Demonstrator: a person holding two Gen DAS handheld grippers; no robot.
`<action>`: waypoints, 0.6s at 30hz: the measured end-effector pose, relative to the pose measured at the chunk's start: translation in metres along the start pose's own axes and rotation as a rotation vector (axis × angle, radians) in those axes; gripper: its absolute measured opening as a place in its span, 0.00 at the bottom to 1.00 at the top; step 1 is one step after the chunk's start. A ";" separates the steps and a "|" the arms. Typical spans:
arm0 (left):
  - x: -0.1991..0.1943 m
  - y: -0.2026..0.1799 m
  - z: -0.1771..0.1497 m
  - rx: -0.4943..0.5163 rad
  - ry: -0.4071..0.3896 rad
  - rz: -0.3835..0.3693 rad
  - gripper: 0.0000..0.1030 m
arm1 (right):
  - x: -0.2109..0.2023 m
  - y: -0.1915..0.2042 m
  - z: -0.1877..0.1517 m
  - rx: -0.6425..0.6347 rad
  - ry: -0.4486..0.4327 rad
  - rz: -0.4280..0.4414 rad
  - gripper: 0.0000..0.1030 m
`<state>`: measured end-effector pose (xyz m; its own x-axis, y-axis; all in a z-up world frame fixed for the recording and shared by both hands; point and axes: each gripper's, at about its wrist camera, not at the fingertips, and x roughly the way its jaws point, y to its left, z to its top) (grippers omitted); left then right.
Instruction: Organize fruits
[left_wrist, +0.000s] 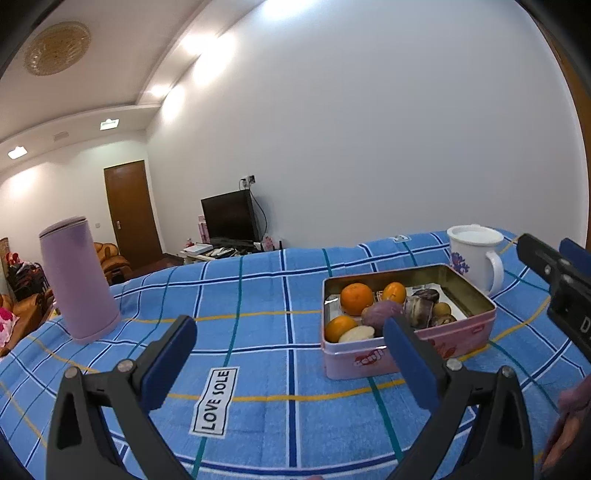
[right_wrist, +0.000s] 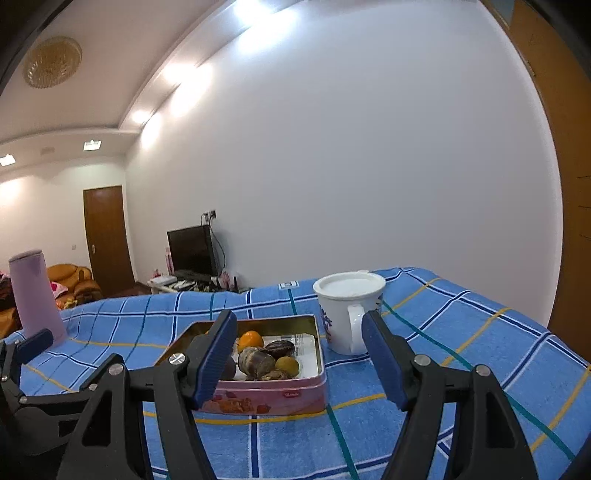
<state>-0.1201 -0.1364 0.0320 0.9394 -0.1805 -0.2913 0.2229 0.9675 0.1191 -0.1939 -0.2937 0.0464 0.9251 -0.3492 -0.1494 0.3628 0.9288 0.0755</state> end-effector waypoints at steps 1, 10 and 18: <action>-0.001 0.001 -0.001 -0.007 0.000 -0.001 1.00 | -0.004 0.001 -0.001 -0.003 -0.008 -0.001 0.69; -0.016 0.009 -0.004 -0.044 -0.024 -0.001 1.00 | -0.021 0.010 0.000 -0.040 -0.053 -0.022 0.69; -0.015 0.008 -0.004 -0.047 -0.019 0.008 1.00 | -0.026 0.004 0.001 -0.012 -0.070 -0.024 0.72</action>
<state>-0.1338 -0.1250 0.0332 0.9460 -0.1756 -0.2725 0.2032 0.9762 0.0763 -0.2164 -0.2810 0.0513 0.9218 -0.3791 -0.0813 0.3842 0.9212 0.0611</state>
